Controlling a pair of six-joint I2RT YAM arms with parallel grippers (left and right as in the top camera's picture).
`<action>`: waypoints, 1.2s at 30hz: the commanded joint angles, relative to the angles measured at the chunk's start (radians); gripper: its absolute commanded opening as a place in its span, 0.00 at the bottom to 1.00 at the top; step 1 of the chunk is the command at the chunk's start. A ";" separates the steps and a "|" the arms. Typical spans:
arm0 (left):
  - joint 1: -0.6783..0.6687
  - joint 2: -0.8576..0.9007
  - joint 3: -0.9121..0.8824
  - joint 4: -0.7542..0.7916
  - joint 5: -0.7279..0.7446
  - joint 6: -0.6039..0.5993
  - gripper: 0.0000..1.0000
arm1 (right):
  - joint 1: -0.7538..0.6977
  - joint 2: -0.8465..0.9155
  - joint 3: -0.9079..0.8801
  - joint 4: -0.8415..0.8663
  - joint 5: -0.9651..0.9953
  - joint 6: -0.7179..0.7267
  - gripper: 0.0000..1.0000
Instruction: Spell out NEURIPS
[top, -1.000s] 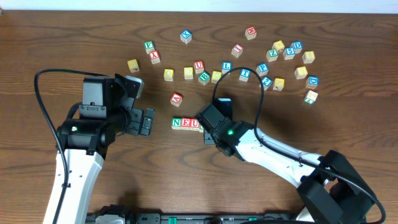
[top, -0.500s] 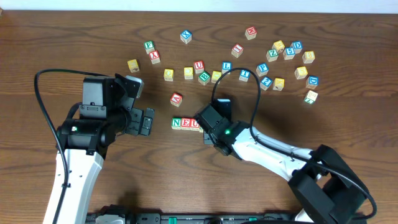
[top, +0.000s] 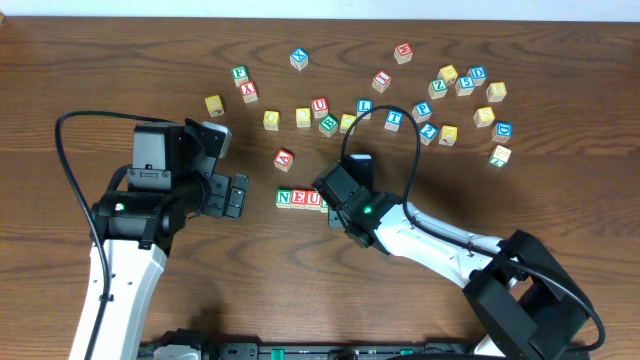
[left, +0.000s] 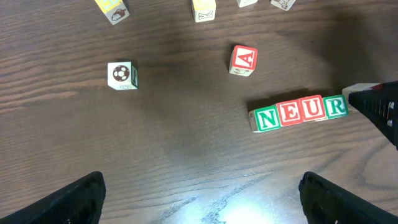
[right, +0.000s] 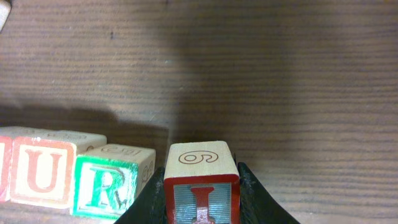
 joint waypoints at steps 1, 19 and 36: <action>0.004 -0.001 0.027 0.000 -0.010 0.006 0.98 | -0.024 0.005 -0.006 0.006 0.028 -0.010 0.05; 0.004 -0.001 0.027 0.000 -0.010 0.006 0.98 | -0.023 0.006 -0.006 0.003 -0.014 -0.009 0.04; 0.004 -0.001 0.027 0.000 -0.010 0.006 0.98 | -0.020 0.006 -0.006 0.003 -0.035 -0.009 0.04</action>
